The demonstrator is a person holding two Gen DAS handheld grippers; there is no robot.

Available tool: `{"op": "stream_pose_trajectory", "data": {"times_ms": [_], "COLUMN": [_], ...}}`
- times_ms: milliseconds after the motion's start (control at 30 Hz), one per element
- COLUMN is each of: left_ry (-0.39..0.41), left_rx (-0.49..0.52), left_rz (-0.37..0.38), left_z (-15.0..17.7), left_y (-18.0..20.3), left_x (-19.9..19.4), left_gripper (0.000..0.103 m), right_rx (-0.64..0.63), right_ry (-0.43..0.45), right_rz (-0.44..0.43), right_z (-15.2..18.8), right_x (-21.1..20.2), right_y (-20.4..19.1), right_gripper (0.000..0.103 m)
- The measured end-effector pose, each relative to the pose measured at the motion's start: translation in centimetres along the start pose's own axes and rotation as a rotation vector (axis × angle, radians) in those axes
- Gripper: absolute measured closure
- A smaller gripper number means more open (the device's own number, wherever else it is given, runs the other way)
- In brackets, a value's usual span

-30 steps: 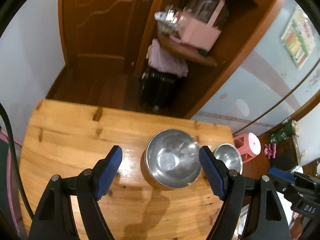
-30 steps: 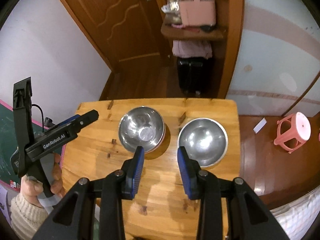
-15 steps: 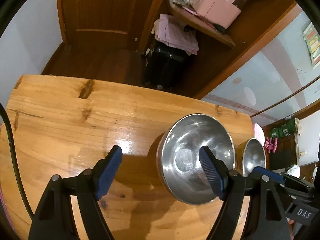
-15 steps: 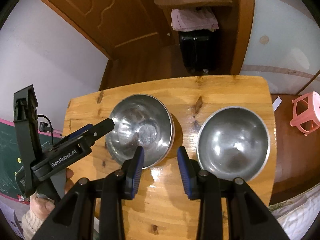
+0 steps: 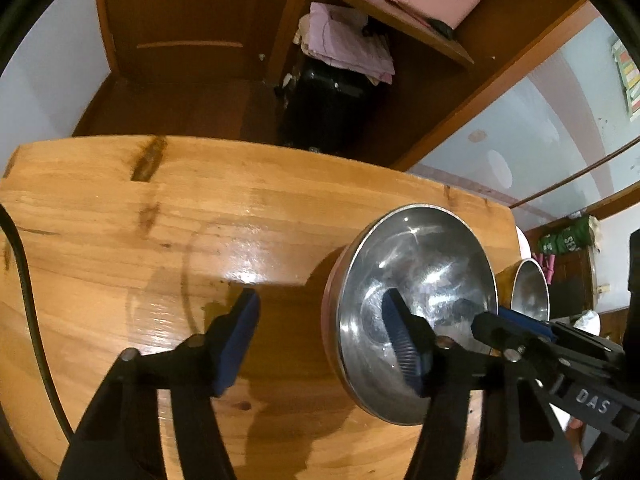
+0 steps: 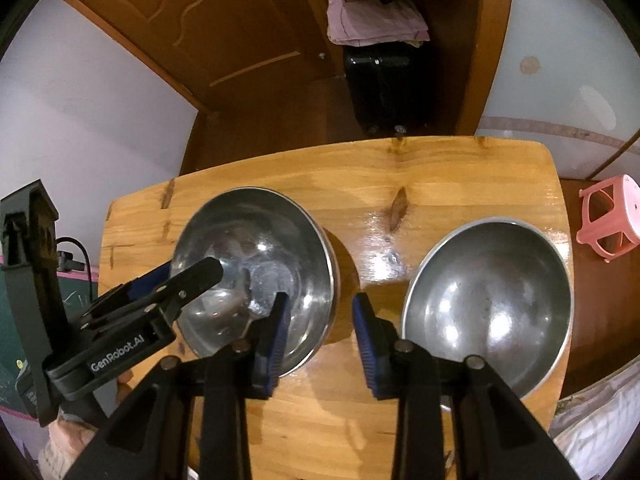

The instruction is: Organize plates and bowls

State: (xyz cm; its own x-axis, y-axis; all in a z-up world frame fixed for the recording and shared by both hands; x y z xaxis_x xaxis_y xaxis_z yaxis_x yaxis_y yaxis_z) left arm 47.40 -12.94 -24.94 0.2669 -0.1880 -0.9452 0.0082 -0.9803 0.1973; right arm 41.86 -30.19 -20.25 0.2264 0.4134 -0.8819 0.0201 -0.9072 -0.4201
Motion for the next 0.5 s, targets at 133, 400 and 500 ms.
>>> {"op": "stream_pose_trajectory", "data": {"times_ms": [133,400,500], "left_ry": [-0.02,-0.038,-0.033], "left_rx": [-0.003,-0.018,-0.004], "left_rz": [0.02,0.042,0.037], "left_z": [0.1,0.2,0.6], "left_y": [0.0,-0.2,-0.3], "left_x": [0.7,1.3,0.9], "left_gripper": [0.059,0.084,0.091], "right_rx": [0.006,0.008,0.013], "right_ry": [-0.016,-0.024,-0.024], "right_rz": [-0.003,0.016,0.003], "right_z": [0.0,-0.2,0.0], "right_x": [0.7,1.3,1.2], "right_y": [0.2,0.2,0.2], "right_gripper": [0.082,0.092,0.093]}}
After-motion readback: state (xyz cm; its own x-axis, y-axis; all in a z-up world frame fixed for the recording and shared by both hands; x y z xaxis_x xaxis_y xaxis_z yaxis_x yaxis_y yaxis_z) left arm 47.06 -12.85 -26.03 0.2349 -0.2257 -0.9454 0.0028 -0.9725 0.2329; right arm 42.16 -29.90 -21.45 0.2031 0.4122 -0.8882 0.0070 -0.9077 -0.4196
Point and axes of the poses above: each gripper's, at about its wrist camera, not at the fingertips, and x roughly the way its jaws point, y to its right, z to its underside, the point moved 2 cm from there along x, roughly the way its jaws point, and after that the axes turned 8 degrees about -z, right-handed, at the moved point
